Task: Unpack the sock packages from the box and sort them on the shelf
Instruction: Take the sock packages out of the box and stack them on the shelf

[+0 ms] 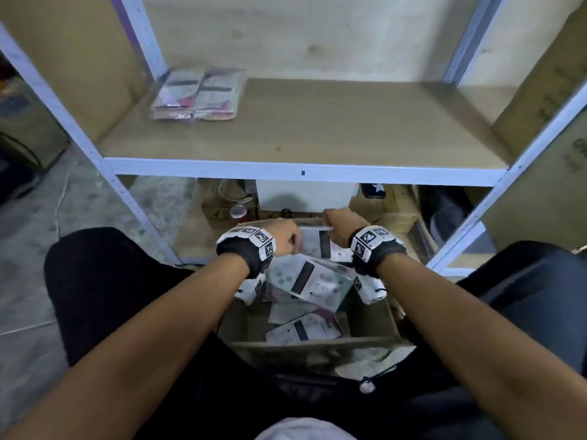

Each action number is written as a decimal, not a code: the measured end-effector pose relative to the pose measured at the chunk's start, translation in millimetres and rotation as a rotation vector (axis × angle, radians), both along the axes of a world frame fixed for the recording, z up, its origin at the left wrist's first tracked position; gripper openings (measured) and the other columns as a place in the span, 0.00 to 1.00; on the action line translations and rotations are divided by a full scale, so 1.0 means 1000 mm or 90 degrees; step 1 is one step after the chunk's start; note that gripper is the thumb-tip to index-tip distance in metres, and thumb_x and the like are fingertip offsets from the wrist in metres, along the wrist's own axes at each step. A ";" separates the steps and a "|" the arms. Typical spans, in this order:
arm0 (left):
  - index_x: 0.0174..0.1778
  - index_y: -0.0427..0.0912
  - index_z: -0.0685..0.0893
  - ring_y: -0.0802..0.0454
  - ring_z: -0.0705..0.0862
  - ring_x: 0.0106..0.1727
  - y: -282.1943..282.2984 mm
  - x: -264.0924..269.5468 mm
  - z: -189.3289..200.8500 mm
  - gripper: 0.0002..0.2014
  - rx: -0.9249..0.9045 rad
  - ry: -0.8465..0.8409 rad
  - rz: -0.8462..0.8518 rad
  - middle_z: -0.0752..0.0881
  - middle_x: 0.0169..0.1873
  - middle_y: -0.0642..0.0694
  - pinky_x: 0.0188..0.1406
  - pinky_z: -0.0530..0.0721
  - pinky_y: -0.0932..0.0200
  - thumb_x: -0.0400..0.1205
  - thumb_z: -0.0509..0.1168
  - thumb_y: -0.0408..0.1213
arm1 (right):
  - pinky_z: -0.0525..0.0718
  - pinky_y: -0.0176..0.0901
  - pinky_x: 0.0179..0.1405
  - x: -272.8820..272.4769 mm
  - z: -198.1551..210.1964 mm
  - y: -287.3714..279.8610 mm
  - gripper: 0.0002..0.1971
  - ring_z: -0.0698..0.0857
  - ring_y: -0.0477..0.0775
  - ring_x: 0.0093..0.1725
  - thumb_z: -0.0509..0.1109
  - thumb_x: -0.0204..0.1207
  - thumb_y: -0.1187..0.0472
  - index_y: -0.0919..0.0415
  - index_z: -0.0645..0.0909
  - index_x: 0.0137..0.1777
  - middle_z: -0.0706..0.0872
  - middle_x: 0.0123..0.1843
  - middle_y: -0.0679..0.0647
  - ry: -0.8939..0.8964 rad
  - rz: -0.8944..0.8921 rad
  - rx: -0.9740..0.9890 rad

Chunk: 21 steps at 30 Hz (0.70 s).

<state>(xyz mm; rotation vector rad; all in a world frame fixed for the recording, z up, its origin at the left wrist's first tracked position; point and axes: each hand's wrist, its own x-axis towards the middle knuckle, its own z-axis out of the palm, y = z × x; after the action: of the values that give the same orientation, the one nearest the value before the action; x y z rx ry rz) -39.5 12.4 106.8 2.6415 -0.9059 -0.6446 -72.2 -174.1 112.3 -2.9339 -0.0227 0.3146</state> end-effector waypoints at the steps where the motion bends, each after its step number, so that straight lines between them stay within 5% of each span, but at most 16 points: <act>1: 0.40 0.43 0.93 0.60 0.85 0.38 0.002 0.000 0.016 0.15 -0.009 -0.016 -0.002 0.86 0.32 0.63 0.42 0.80 0.67 0.74 0.61 0.25 | 0.78 0.47 0.44 -0.002 0.014 -0.001 0.11 0.86 0.66 0.54 0.63 0.75 0.69 0.58 0.78 0.55 0.86 0.56 0.63 -0.008 0.003 -0.007; 7: 0.47 0.45 0.89 0.53 0.82 0.43 0.014 -0.004 0.109 0.09 -0.038 -0.136 -0.029 0.86 0.41 0.52 0.44 0.81 0.61 0.80 0.65 0.29 | 0.84 0.53 0.52 -0.014 0.103 -0.005 0.09 0.84 0.66 0.57 0.65 0.75 0.66 0.59 0.79 0.54 0.85 0.57 0.63 -0.093 0.006 -0.019; 10: 0.48 0.40 0.90 0.49 0.84 0.44 0.019 -0.005 0.153 0.08 -0.075 -0.177 -0.006 0.89 0.44 0.44 0.47 0.85 0.54 0.80 0.66 0.27 | 0.79 0.45 0.47 -0.018 0.145 -0.012 0.09 0.84 0.63 0.56 0.67 0.77 0.66 0.61 0.81 0.57 0.87 0.58 0.61 -0.144 0.014 -0.027; 16: 0.45 0.40 0.89 0.48 0.85 0.47 0.038 0.005 0.238 0.07 -0.144 -0.217 -0.003 0.90 0.46 0.48 0.49 0.84 0.53 0.81 0.66 0.26 | 0.75 0.41 0.47 -0.019 0.218 -0.034 0.11 0.83 0.59 0.55 0.72 0.77 0.64 0.63 0.83 0.59 0.87 0.58 0.59 -0.224 -0.011 0.003; 21: 0.49 0.39 0.90 0.44 0.88 0.57 0.061 0.032 0.282 0.05 -0.240 -0.234 0.103 0.91 0.54 0.43 0.64 0.84 0.47 0.81 0.69 0.29 | 0.76 0.41 0.52 -0.009 0.250 -0.059 0.15 0.83 0.59 0.59 0.76 0.76 0.61 0.62 0.83 0.61 0.86 0.60 0.59 -0.237 -0.081 0.101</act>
<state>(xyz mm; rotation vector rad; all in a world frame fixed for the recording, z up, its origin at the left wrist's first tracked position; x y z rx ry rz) -7.4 73.8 388.3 2.4844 -0.7974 0.0549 -80.9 -233.6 362.3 -2.7759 0.0823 -0.2418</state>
